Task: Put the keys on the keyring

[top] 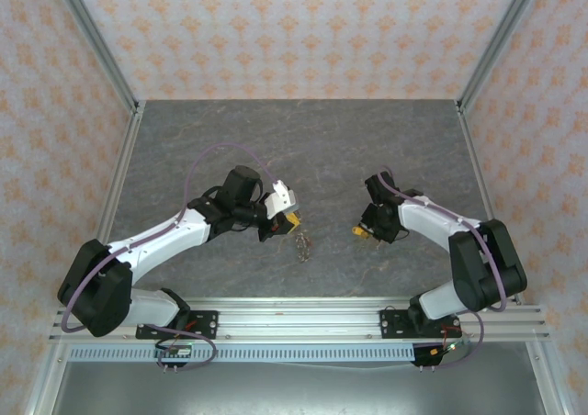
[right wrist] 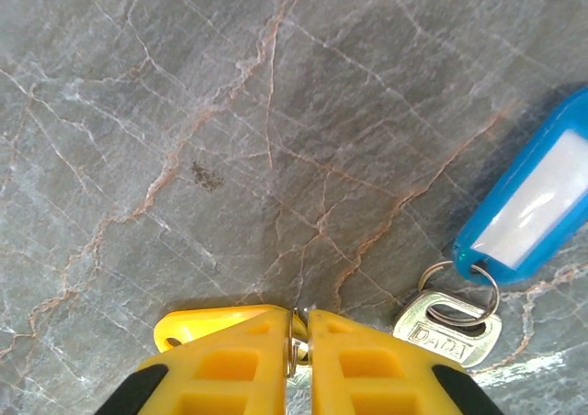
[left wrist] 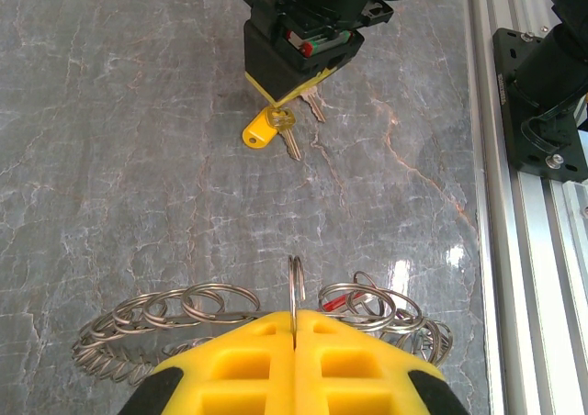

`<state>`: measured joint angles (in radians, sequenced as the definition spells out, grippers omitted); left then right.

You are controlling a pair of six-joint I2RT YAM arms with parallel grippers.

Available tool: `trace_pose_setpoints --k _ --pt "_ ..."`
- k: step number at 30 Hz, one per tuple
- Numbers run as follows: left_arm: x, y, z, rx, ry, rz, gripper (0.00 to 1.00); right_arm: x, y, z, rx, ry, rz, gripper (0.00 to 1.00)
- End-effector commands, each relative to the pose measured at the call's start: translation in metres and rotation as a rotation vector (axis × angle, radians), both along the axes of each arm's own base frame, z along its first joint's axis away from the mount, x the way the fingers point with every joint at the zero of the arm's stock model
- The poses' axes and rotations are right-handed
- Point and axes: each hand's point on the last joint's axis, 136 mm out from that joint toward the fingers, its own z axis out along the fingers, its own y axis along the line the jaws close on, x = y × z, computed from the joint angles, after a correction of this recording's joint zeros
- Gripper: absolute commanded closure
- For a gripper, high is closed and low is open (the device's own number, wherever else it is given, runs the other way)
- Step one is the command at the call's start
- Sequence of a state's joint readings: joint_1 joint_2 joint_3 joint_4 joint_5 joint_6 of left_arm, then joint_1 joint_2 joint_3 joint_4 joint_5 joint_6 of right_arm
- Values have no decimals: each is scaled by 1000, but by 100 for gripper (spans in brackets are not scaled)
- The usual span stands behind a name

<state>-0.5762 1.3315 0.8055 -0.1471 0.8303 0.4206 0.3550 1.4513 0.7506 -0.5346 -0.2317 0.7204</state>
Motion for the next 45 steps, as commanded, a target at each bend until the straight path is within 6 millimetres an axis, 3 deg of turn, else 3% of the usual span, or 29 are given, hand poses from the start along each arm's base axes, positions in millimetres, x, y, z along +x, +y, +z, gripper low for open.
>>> trace_pose_setpoints --k 1,8,22,35,39,42,45 --pt "2 -7 13 -26 -23 -33 100 6 -4 12 -31 -41 1 86" --pt "1 -7 12 -24 -21 -35 100 2 -1 2 -20 -1 9 86" --pt "1 -7 12 -23 -23 -37 100 4 1 5 -10 -10 7 86" --pt "1 -7 12 -21 -22 -38 100 6 2 13 -4 -31 20 99" --pt "1 -8 13 -25 -22 -39 100 21 16 44 52 -186 150 100" --pt "1 -8 13 -26 -22 -37 100 30 36 80 134 -393 328 100" --pt "1 -7 14 -28 -25 -36 100 24 60 122 210 -619 558 100"
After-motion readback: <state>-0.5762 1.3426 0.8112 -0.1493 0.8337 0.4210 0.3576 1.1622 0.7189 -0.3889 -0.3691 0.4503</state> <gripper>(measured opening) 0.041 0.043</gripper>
